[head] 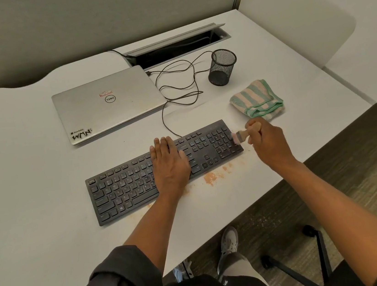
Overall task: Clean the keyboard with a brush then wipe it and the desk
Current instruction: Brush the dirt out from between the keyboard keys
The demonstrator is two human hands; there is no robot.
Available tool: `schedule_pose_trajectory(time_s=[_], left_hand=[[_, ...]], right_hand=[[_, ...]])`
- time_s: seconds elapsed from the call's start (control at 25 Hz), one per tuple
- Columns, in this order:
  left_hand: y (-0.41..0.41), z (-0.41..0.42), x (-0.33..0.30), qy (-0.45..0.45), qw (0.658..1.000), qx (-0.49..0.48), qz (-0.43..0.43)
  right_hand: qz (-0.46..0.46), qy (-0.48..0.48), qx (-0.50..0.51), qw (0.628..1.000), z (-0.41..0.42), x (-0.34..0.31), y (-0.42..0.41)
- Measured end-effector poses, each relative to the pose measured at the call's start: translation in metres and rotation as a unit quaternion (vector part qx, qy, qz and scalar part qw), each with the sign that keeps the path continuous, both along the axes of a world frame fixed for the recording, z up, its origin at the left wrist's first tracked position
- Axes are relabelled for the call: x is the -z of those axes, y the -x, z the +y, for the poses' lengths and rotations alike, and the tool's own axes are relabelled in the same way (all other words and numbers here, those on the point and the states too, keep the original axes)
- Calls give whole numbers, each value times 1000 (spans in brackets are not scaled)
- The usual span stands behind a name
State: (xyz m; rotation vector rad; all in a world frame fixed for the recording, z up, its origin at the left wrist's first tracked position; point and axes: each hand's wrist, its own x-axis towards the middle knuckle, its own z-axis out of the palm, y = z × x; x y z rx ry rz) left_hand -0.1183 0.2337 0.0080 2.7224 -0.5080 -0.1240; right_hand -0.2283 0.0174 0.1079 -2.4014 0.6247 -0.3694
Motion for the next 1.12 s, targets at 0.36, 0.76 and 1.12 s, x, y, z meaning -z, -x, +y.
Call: schedule_pose_trajectory(time_s=[0.36,0.76,1.12], left_hand=[[0,0,0,-1,1000,1,-3],[1,0,-1,-5,1000,3,1],[0,0,0,-6,1000,2,-4]], right_hand=[[36,-81,-65,994,-9,-7,-3],[5,-89,-95,991,10,-9,-28],[78,-32,-63,994,2,-18,-22]])
